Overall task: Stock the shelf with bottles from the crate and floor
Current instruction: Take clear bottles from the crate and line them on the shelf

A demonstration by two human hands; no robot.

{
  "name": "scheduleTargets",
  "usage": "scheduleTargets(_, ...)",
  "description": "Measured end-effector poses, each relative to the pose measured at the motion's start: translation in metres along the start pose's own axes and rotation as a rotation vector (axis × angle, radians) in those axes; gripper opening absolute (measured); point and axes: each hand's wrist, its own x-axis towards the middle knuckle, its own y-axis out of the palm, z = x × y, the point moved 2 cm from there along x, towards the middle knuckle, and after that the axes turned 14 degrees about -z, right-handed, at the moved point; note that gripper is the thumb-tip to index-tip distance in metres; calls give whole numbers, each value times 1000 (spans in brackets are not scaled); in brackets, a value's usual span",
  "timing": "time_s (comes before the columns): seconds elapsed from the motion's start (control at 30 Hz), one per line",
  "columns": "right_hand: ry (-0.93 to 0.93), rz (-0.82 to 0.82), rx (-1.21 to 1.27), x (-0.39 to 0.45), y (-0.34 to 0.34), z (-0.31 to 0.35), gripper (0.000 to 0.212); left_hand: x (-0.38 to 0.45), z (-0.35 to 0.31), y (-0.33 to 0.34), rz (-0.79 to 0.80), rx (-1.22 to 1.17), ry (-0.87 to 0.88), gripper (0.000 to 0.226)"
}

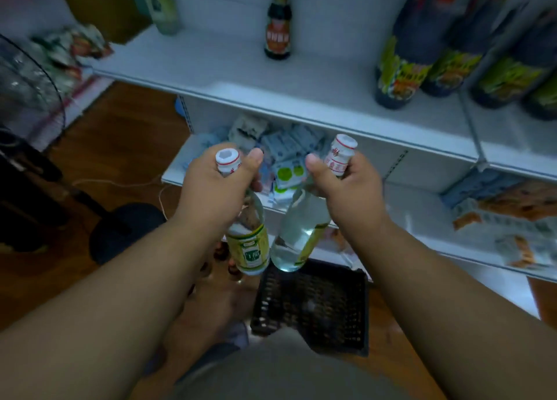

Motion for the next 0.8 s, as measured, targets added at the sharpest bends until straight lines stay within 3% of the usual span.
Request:
scheduleTargets(0.17, -95, 149, -9, 14, 13, 47, 26, 16, -49, -11, -140, 2, 102, 41)
scheduleTargets(0.37, -42, 145, 73, 25, 23, 75, 26, 29, -80, -20, -161, -1, 107, 39)
scheduleTargets(0.53, -106, 48, 13, 41, 42, 101, 36, 59, -88, -22, -154, 38, 168, 34)
scheduleTargets(0.8, -75, -134, -3, 95, 121, 127, 28, 166, -75, -30, -123, -21, 169, 33)
